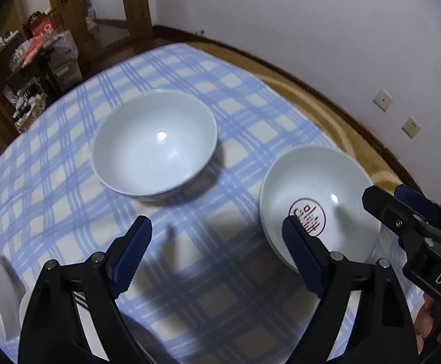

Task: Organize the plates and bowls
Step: 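Close the left tool on a red-stamped plate rim while the right tool grips another plate rim, then carry the held red-stamped plates across the table with both tools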

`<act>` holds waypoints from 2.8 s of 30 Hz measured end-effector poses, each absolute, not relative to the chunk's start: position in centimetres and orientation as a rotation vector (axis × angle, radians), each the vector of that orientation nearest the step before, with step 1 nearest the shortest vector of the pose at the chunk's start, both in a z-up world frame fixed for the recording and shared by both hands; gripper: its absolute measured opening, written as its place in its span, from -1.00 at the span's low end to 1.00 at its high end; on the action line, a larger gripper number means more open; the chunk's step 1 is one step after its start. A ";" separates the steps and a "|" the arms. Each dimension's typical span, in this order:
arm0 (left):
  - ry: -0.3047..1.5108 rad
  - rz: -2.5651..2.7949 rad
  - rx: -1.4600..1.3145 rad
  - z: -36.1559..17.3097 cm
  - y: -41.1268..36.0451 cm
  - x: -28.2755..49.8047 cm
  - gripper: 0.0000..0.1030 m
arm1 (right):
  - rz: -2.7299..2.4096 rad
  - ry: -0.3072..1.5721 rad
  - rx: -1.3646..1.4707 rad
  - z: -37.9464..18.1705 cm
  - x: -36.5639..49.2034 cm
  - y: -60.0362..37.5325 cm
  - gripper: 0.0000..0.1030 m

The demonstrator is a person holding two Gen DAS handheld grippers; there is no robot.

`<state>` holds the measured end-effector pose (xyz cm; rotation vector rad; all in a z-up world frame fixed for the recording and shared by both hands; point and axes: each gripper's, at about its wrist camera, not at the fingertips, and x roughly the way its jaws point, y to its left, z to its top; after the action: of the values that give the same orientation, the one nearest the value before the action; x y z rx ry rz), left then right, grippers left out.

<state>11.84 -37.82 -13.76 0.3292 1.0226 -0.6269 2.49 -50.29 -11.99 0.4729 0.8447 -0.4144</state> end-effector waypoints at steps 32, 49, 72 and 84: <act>1.183 -0.719 0.275 -16.4 -40.6 12.0 -0.57 | -0.296 0.912 0.723 -15.8 2.8 -51.5 -0.76; 1.201 -0.734 0.270 -14.5 -39.4 11.0 -0.75 | -0.311 0.904 0.642 -13.8 2.6 -50.1 -0.81; 1.073 -0.488 0.142 -4.9 -21.8 12.1 -0.72 | -0.027 0.796 0.476 -5.5 6.7 -35.0 -0.80; 1.023 -0.363 0.057 -1.6 -11.2 12.6 -0.72 | 0.125 0.744 0.404 -2.5 9.1 -25.5 -0.80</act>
<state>12.59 -11.20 -1.62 0.0568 1.0232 -0.3631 9.09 -25.45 -2.47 0.4042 0.7444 0.1248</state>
